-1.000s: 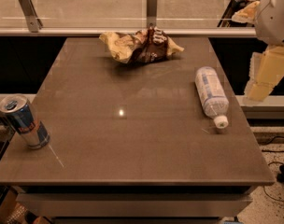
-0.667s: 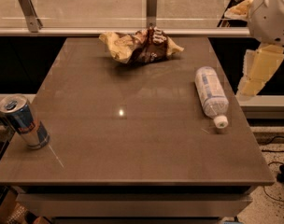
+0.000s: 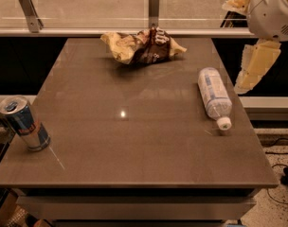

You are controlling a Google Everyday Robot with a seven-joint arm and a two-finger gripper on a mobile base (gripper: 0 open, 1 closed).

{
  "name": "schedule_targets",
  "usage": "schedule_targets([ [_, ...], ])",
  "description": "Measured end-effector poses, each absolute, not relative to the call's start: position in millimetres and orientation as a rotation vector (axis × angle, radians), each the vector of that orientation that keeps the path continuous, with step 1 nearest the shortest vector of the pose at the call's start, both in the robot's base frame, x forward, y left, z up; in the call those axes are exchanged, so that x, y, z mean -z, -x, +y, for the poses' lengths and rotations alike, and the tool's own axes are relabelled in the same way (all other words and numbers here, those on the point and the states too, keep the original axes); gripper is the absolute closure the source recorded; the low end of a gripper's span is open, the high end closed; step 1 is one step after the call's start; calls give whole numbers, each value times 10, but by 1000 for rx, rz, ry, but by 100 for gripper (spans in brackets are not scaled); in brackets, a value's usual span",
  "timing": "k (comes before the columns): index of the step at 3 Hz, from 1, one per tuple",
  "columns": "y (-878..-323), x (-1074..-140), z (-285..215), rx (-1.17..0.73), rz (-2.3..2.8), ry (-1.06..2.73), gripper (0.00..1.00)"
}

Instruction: Move brown chip bag near redbull can

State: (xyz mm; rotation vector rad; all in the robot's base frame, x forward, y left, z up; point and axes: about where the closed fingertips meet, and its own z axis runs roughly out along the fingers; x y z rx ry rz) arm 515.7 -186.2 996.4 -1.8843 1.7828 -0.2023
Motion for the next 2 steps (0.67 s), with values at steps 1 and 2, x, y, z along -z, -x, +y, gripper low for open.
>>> schedule_targets([
  [1, -5240, -10030, -1786, 235, 1751, 1896, 0],
  [2, -5441, -10043, -1609, 248, 1702, 1920, 0],
])
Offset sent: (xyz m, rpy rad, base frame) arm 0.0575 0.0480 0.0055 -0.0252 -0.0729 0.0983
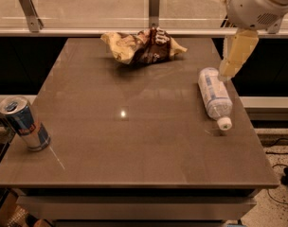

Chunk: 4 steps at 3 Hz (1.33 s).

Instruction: Move brown chip bag near redbull can

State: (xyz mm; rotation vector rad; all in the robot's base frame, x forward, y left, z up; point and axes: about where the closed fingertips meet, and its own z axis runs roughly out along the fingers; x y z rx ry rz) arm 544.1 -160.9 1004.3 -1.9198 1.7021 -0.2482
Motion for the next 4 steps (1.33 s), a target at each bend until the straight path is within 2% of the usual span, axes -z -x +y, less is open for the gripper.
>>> schedule_targets([
  [2, -5762, -9887, -1249, 213, 1627, 1986, 0],
  [4, -6120, -9705, -920, 291, 1629, 2015, 0],
])
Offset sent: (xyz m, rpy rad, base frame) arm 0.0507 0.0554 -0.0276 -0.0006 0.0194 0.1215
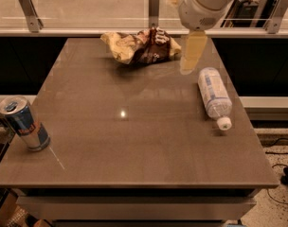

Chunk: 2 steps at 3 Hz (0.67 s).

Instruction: Move brown chip bag near redbull can

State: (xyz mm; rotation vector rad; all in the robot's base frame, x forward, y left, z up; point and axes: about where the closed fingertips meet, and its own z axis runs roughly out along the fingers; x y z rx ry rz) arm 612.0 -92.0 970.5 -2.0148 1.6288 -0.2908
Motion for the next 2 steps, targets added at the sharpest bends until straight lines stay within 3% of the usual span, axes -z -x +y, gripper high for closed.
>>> schedule_targets([
  [2, -6555, -9485, -632, 303, 1574, 2017, 0],
])
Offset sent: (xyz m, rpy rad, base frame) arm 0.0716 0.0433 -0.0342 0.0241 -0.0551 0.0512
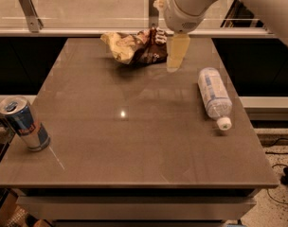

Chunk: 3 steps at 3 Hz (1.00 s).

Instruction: Move brown chip bag near redbull can

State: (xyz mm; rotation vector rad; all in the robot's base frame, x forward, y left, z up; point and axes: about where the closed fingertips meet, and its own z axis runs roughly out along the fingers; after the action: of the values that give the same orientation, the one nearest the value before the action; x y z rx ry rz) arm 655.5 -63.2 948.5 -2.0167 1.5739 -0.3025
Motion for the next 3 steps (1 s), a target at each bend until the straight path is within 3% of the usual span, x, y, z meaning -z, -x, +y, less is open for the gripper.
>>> schedule_targets([
  [3, -7241, -9254, -195, 250, 1458, 2046, 0],
])
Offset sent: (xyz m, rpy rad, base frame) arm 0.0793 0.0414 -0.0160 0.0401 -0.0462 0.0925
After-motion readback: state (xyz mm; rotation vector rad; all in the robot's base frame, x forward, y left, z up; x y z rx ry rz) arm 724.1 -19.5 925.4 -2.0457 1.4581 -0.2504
